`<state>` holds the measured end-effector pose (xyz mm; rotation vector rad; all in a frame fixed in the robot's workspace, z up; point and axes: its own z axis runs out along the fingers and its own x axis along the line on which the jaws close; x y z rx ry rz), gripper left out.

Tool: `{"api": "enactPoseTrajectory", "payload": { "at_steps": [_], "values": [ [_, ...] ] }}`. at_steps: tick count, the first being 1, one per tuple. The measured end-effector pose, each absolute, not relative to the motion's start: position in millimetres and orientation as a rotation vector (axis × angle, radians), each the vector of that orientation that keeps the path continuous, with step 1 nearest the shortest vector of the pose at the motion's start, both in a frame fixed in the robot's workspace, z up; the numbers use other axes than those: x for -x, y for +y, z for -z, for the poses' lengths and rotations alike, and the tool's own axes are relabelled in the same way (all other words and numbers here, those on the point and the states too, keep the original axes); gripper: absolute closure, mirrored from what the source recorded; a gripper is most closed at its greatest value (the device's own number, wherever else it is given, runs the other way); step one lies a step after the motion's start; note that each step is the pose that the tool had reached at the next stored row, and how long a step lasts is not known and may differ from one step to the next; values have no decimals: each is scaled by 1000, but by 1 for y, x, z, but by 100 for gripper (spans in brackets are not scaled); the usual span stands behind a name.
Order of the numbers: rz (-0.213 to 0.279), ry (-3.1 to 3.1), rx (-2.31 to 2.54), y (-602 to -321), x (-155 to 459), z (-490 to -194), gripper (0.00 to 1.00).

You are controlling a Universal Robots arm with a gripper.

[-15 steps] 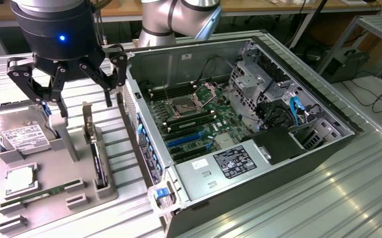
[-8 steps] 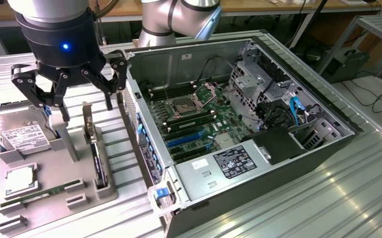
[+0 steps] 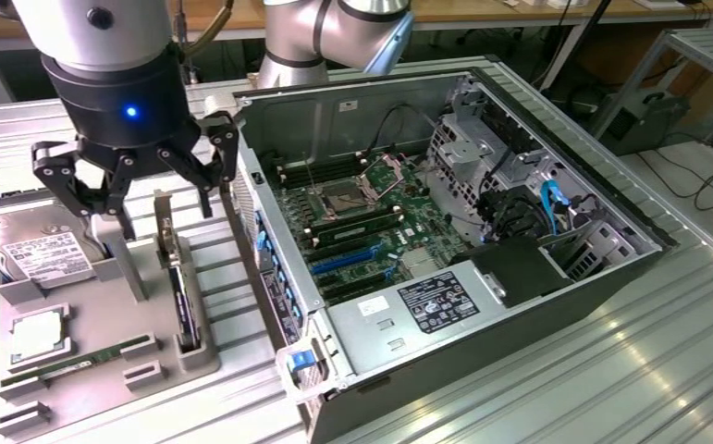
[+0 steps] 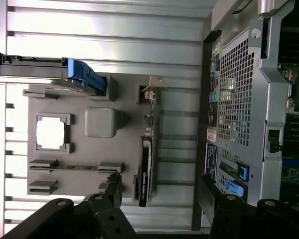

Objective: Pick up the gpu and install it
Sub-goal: 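Pick up the gpu and move the gpu toward the slot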

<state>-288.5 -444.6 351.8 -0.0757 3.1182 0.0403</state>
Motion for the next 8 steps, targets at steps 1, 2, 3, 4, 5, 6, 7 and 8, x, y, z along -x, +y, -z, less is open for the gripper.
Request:
{"api": "enactPoseTrajectory", "payload": {
  "at_steps": [1, 2, 3, 4, 5, 6, 7, 8],
  "values": [
    [-40, 3118, 75, -445, 289, -350, 28],
    [-40, 3118, 74, -445, 289, -348, 28],
    [-40, 3118, 72, -445, 289, -346, 28],
    [-40, 3118, 69, -445, 289, -345, 28],
    [-40, 3118, 67, -445, 289, -343, 28],
    [-40, 3119, 66, -445, 289, -341, 28],
    [-40, 3119, 66, -445, 289, -340, 28],
    [-40, 3120, 66, -445, 289, -339, 28]
  ]
}}
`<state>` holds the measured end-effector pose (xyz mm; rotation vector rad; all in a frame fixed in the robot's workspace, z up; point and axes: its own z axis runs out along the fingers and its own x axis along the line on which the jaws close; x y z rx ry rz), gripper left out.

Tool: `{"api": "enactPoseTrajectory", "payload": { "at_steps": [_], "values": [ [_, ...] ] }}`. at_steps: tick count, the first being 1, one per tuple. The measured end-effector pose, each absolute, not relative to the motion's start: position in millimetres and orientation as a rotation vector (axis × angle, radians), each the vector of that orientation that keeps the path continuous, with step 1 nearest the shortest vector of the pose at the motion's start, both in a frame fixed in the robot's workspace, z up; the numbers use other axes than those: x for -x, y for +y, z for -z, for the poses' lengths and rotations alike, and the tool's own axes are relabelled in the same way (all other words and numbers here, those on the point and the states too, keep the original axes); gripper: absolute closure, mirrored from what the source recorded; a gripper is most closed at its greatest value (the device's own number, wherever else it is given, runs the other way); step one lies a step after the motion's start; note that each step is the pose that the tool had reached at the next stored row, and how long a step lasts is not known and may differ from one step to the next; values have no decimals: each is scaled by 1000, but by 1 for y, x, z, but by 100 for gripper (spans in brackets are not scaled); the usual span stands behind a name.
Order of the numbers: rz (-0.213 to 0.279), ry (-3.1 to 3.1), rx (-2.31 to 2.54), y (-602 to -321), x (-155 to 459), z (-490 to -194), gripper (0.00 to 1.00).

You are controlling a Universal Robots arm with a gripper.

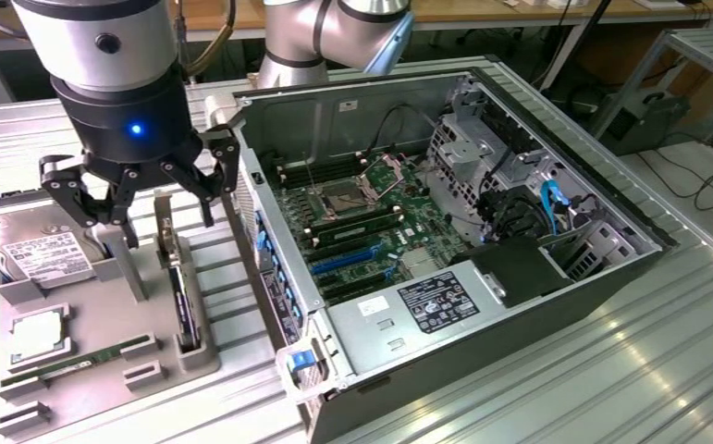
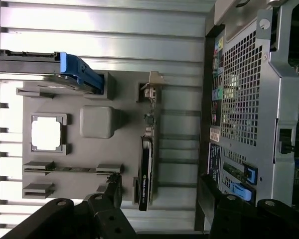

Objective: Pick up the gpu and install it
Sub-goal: 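Pick up the gpu and move the gpu toward the slot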

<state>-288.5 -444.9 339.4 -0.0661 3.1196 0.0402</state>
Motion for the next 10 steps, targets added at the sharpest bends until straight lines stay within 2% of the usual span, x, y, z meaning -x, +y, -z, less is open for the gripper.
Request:
{"api": "enactPoseTrajectory", "payload": {
  "at_steps": [10],
  "values": [
    [-39, 3120, 66, -445, 288, -331, 28]
  ]
}}
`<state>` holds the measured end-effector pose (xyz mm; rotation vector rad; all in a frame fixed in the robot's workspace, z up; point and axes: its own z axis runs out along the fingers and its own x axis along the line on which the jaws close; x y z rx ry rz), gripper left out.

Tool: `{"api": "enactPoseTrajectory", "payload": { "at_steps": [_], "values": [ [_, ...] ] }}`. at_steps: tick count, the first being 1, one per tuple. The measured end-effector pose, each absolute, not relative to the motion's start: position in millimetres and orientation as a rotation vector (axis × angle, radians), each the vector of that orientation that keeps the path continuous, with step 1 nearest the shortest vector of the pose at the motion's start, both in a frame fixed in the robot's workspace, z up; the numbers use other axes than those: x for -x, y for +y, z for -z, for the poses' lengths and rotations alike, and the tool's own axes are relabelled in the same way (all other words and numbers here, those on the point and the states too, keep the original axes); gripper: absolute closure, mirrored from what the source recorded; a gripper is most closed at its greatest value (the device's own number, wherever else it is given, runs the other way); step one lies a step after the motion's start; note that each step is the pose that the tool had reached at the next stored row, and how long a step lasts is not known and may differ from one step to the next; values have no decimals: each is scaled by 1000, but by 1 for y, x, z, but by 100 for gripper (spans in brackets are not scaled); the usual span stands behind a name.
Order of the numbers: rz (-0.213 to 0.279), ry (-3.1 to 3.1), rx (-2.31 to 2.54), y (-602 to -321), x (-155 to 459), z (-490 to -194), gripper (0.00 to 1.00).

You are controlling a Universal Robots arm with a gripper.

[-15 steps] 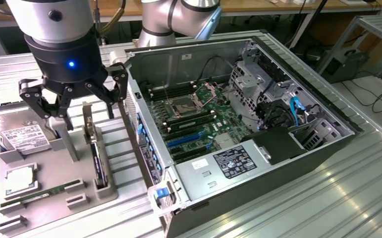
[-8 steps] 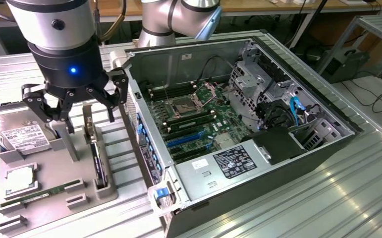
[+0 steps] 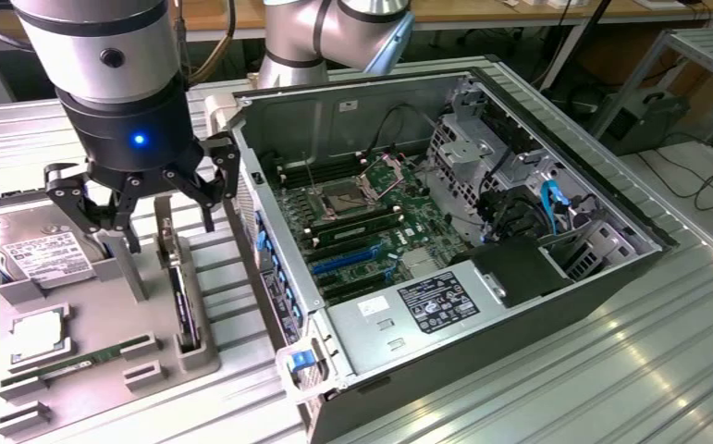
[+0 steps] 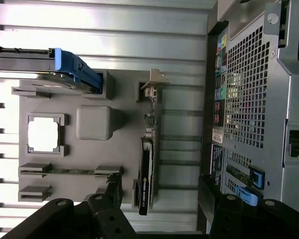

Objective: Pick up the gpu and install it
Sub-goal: 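Pick up the gpu and move the gpu toward the slot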

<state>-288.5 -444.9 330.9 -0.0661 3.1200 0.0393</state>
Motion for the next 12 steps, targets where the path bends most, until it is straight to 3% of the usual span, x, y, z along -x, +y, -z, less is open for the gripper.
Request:
{"api": "enactPoseTrajectory", "payload": {
  "at_steps": [12],
  "values": [
    [-32, 3120, 66, -445, 289, -327, 28]
  ]
}}
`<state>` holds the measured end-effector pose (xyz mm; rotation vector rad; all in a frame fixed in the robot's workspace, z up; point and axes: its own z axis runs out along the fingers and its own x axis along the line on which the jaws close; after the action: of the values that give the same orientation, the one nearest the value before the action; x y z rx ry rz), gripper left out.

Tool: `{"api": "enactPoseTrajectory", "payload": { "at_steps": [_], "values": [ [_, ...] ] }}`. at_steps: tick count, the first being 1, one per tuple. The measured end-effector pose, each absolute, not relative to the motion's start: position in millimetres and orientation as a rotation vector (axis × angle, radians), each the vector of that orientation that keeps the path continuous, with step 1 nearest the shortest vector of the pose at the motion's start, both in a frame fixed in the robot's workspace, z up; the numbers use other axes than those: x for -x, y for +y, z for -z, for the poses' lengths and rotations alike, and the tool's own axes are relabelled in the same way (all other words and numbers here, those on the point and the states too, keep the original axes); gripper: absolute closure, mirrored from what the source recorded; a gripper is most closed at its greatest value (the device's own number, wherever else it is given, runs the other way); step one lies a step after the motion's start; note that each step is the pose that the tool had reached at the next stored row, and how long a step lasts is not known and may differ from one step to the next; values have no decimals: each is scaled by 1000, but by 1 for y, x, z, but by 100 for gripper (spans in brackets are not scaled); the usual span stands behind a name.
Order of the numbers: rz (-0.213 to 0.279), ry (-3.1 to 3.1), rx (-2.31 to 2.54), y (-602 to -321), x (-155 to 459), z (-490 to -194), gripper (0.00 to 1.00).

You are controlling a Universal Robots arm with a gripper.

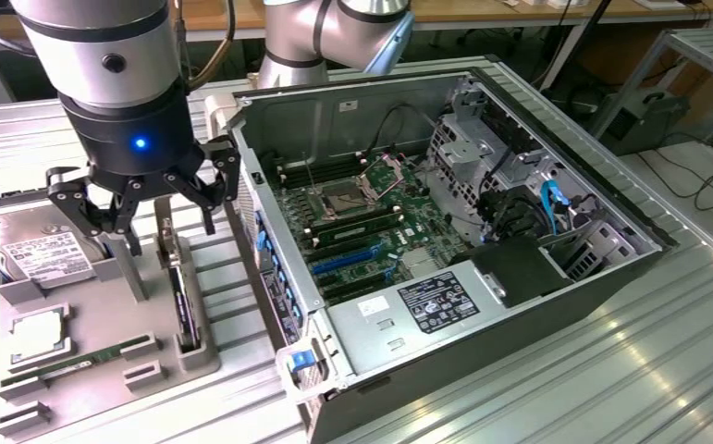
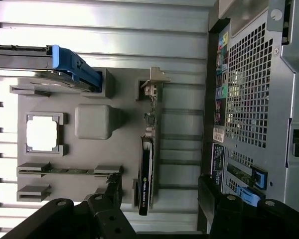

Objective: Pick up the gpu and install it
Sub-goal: 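Pick up the gpu and move the gpu toward the slot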

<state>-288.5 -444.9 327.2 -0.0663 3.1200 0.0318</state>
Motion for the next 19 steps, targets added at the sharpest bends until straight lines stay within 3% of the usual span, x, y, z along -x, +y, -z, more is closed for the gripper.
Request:
{"api": "enactPoseTrajectory", "payload": {
  "at_steps": [19],
  "values": [
    [-32, 3120, 66, -445, 289, -300, 28]
  ]
}}
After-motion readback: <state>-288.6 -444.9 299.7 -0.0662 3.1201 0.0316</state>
